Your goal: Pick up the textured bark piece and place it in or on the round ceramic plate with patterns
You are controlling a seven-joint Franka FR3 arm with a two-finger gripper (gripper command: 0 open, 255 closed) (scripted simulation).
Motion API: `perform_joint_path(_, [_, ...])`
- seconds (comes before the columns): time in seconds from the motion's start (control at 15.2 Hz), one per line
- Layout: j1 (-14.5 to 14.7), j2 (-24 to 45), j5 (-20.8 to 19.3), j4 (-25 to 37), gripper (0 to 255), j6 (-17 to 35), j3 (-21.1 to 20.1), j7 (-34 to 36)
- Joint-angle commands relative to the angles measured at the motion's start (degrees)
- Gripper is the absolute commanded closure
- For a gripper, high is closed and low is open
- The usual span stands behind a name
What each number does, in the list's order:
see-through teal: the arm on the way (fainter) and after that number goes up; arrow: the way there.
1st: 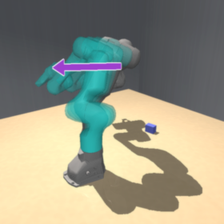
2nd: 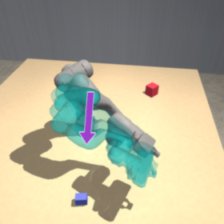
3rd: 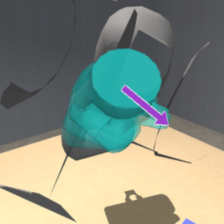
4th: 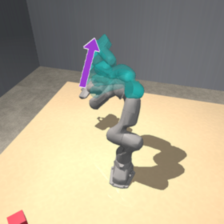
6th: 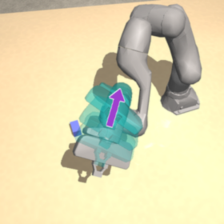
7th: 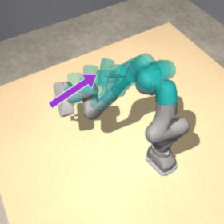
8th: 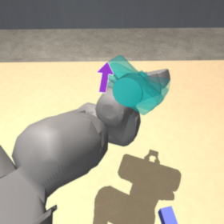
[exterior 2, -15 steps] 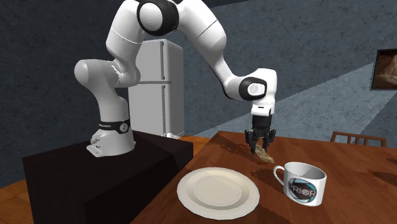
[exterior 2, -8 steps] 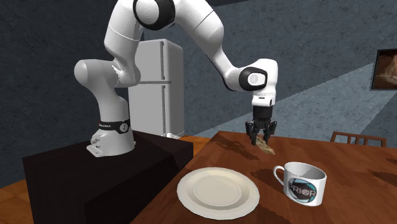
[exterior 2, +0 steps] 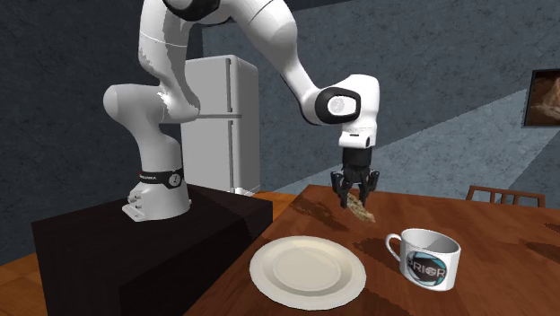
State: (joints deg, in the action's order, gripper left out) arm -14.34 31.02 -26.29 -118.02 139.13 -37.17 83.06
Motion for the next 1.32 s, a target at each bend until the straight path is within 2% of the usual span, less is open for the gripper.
perform_joint_path(0.0, [-3.4,-2.3,0.7,-3.6,255,1.6,-0.5,-2.6])
perform_joint_path(0.46, [-14.7,-9.5,4.0,-14.1,255,6.3,-2.1,-12.4])
perform_joint_path(0.92, [-25.9,-15.3,8.1,-21.7,255,9.7,-2.9,-24.9])
perform_joint_path(1.25, [-23.0,-11.0,2.7,-21.0,255,12.5,1.0,-21.1])
